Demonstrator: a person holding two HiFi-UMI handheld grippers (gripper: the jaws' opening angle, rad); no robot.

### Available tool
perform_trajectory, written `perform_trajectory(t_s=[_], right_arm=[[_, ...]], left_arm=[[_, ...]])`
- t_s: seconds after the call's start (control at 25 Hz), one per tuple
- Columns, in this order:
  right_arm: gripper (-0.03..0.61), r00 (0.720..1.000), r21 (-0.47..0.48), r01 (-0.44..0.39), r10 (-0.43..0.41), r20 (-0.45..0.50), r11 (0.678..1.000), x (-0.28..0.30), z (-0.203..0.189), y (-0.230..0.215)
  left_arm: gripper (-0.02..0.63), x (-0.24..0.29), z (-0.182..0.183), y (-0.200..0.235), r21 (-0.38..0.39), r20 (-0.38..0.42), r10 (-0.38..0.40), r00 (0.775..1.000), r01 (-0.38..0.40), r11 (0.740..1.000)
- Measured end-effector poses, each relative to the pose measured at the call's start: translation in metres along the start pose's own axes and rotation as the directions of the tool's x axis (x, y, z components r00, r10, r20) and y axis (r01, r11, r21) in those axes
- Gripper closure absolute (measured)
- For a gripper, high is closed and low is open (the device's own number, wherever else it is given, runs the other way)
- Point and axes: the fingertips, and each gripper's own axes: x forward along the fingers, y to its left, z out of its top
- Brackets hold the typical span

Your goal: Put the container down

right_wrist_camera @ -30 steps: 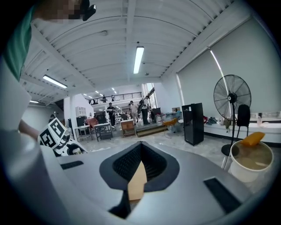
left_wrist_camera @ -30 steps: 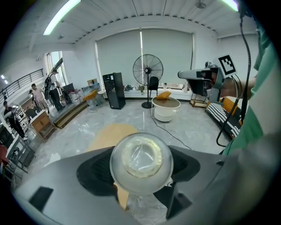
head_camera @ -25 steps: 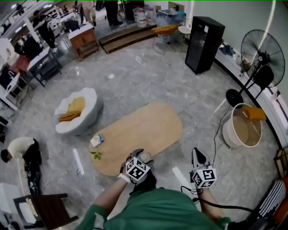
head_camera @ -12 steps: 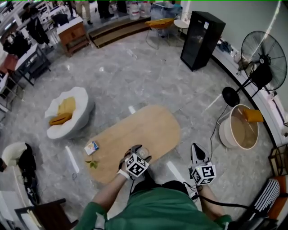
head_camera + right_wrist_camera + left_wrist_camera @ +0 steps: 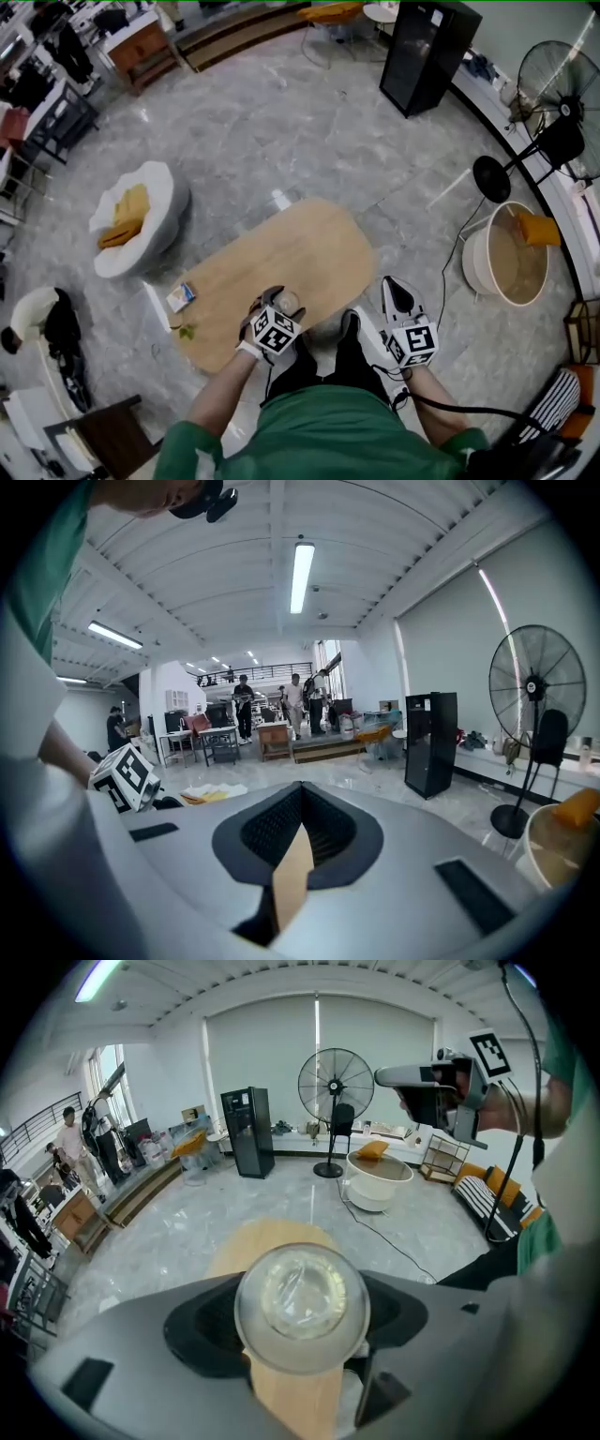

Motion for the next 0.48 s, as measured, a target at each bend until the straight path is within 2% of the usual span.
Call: perform_trajectory(t_s=[0.2,0.36,0.48], right_arm=[[0.565,0.997,-0.014,-0.079,0.079,-0.007,0.997,0.03,-0.007,-0.043],[0.565,0.991,-0.042,-0.135,0.136,0.007,0.99,0.066,-0.013,-0.079],[0.565,0.985,-0.037,-0.169,0.168,-0.029,0.985,0.085,-0.029,-0.094]], left_arm=[[0.27,0.041,0.021,0.0,-0.081,-0.005,0.034,0.999,-0.034,0.996],[0.27,0.09,0.037,0.022,-0.109,-0.002,0.092,0.996,-0.092,0.99],[0.27,0.12,0.038,0.028,-0.145,-0.023,0.094,0.995,-0.096,0.985]])
